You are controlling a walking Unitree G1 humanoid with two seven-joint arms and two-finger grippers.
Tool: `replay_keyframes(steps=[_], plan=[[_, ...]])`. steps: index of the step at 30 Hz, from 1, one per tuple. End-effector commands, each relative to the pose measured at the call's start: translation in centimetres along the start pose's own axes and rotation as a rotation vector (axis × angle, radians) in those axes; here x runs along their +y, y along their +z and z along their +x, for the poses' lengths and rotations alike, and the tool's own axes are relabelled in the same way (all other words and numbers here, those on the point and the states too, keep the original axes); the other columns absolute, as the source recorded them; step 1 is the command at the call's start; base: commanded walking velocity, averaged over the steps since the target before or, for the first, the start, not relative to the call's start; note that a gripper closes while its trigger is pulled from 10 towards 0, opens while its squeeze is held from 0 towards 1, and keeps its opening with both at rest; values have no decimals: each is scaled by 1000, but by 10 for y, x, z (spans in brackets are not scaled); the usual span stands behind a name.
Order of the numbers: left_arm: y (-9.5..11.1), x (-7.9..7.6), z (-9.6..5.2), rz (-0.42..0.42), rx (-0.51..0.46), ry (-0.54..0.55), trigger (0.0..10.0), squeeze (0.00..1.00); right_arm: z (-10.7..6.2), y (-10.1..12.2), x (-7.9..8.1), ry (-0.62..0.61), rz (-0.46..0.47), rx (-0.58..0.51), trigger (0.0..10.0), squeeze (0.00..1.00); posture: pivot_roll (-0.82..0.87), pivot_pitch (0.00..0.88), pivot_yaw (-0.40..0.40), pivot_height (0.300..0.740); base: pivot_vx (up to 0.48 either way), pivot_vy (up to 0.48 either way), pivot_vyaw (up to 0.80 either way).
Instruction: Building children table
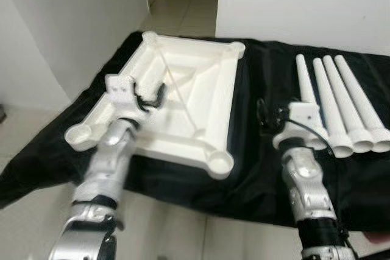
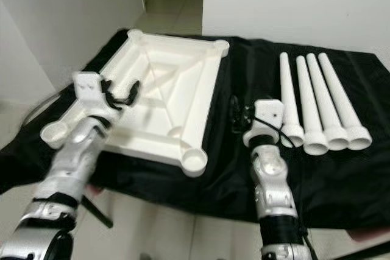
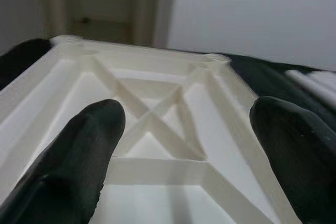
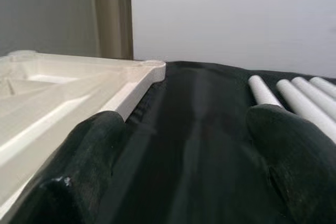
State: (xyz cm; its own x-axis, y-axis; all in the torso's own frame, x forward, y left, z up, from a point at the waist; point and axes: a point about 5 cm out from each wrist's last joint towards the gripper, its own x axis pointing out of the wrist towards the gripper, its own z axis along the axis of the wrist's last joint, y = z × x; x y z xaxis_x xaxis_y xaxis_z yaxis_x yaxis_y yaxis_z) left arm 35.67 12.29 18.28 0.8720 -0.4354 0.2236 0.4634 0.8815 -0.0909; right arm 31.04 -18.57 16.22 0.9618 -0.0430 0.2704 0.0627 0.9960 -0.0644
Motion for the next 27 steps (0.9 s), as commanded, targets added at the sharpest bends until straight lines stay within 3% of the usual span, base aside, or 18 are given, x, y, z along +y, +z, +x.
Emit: replay_keyframes(steps=[1, 5, 18, 27], plan=[[2, 6, -3, 19, -5, -15, 10000, 0, 1, 0, 6, 21, 9, 1, 10000, 0, -20, 0, 10, 740, 0, 368, 0], [2, 5, -3, 7, -3, -10, 10000, 0, 1, -1, 7, 24, 10, 7, 10000, 0, -13, 0, 2, 740, 0, 276, 0], [8, -7, 13, -52, 6, -59, 10000, 0, 9, 2, 2, 21, 7, 10, 10000, 0, -28, 0, -29, 740, 0, 0, -800], [13, 0, 17, -34, -24, 4, 10000, 0, 8, 2, 5, 19, 1, 4, 10000, 0, -27, 8, -3, 740, 0, 0, 0]])
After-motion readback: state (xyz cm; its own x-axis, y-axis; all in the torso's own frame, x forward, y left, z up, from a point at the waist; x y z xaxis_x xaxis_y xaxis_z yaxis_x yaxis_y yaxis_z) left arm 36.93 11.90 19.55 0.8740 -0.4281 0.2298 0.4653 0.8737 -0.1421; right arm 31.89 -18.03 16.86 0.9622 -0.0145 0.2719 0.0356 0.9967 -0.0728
